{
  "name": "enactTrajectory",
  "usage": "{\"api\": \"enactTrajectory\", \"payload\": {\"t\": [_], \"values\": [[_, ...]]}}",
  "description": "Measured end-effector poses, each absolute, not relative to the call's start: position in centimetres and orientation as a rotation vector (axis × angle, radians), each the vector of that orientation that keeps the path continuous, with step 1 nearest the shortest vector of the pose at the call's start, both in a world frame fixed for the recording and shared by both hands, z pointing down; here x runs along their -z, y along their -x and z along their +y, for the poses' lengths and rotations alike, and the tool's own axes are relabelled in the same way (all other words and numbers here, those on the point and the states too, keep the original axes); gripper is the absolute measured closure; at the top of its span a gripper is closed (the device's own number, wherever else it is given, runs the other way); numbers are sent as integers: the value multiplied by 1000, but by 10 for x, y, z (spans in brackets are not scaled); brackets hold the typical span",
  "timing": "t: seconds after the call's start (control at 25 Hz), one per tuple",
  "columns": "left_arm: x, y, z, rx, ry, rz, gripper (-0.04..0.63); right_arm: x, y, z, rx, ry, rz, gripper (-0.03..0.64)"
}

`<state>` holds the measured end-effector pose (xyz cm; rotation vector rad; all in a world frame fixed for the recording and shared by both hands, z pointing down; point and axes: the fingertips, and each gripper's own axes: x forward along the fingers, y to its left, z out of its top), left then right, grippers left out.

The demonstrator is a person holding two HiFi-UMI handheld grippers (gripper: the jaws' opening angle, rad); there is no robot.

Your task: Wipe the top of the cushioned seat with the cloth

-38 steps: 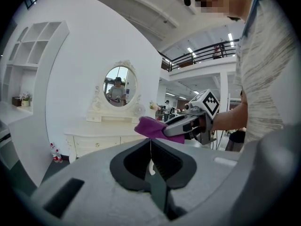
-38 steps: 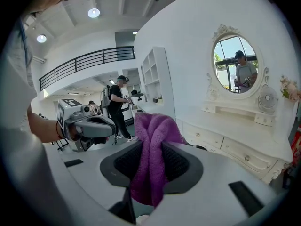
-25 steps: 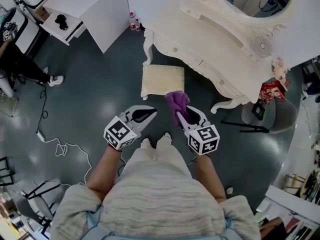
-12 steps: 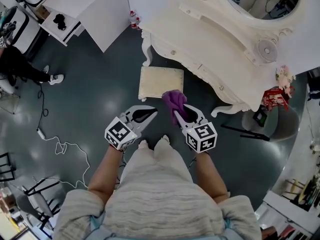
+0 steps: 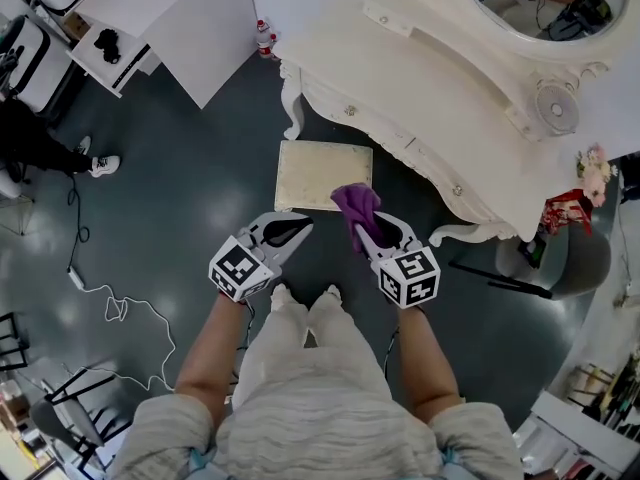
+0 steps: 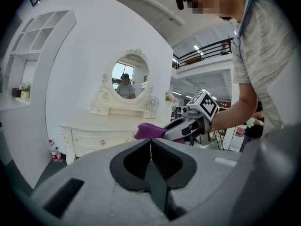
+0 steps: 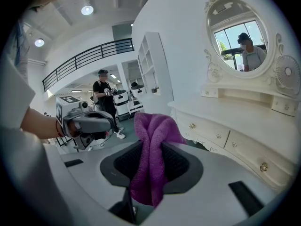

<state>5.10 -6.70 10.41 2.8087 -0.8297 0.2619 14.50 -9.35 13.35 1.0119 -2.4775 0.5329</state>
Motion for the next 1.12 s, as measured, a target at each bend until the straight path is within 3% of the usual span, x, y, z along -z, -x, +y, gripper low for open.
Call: {"api": "enactTrajectory", "payload": {"t": [0.8,1.04,1.12], "values": [[-322,-37,-172,-238,-2890,-796,566,-337,-139,-208,-484,-1158,-2456,497],[-378,-39,-203,-277,-2924,-796,422,-391,-138,-237,-474,-1179,-2457,497],[-399,-40,-207,-303,-2931,-771,312,-407,-141,-245,-462,-1200,-2453,497]]}}
